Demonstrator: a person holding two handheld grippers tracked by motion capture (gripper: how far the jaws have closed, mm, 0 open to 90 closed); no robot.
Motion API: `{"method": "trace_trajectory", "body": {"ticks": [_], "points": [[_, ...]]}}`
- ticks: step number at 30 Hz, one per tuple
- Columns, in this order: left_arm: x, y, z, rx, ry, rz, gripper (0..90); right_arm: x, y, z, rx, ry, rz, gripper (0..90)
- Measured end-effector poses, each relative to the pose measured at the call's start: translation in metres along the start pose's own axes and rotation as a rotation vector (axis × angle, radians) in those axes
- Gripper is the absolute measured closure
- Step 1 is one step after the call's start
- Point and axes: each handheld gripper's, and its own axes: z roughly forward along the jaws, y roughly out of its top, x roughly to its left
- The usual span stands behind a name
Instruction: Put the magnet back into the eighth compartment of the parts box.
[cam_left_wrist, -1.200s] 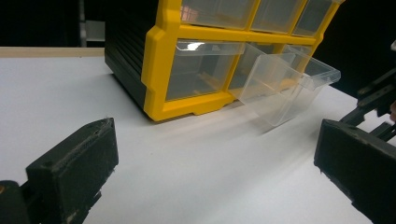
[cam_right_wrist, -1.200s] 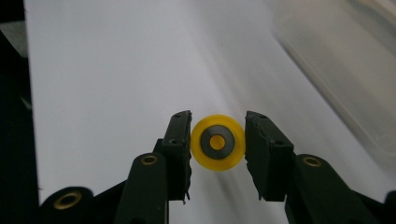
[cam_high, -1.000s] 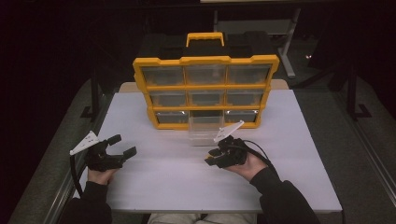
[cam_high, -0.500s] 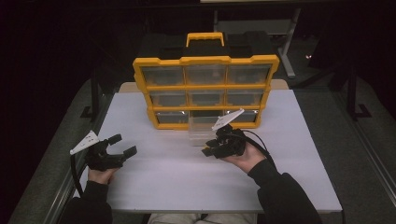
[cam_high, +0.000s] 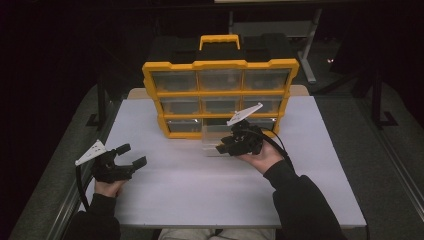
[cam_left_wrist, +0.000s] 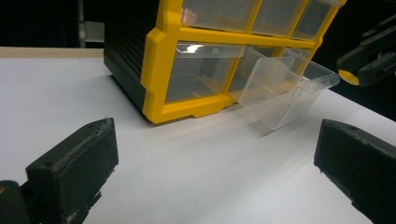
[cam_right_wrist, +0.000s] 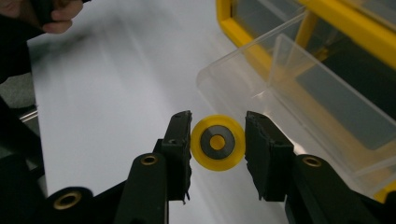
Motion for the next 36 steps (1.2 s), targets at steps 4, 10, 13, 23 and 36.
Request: {"method": "trace_trajectory", "body": {"ticks": [4, 10, 13, 23, 36], "points": [[0.000, 0.000, 0.000, -0.001, -0.001, 0.001, 0.0, -0.004, 0.003, -0.002, -0.011, -0.020, 0.000, 60.9], [0.000, 0.000, 0.000, 0.000, -0.001, -0.001, 0.0, -0.008, 0.012, -0.007, -0.022, -0.041, -0.002, 60.9], [0.000, 0.000, 0.000, -0.001, -0.003, -0.002, 0.0, -0.009, 0.017, -0.009, -0.029, -0.047, 0.003, 60.9], [0.000, 0.000, 0.000, -0.005, 0.000, -0.001, 0.0, -0.014, 0.037, -0.005, -0.049, -0.111, 0.085, 60.8], [0.000, 0.000, 0.000, -0.007, -0.003, -0.001, 0.0, -0.031, 0.035, 0.018, -0.070, -0.152, 0.288, 60.8]]}}
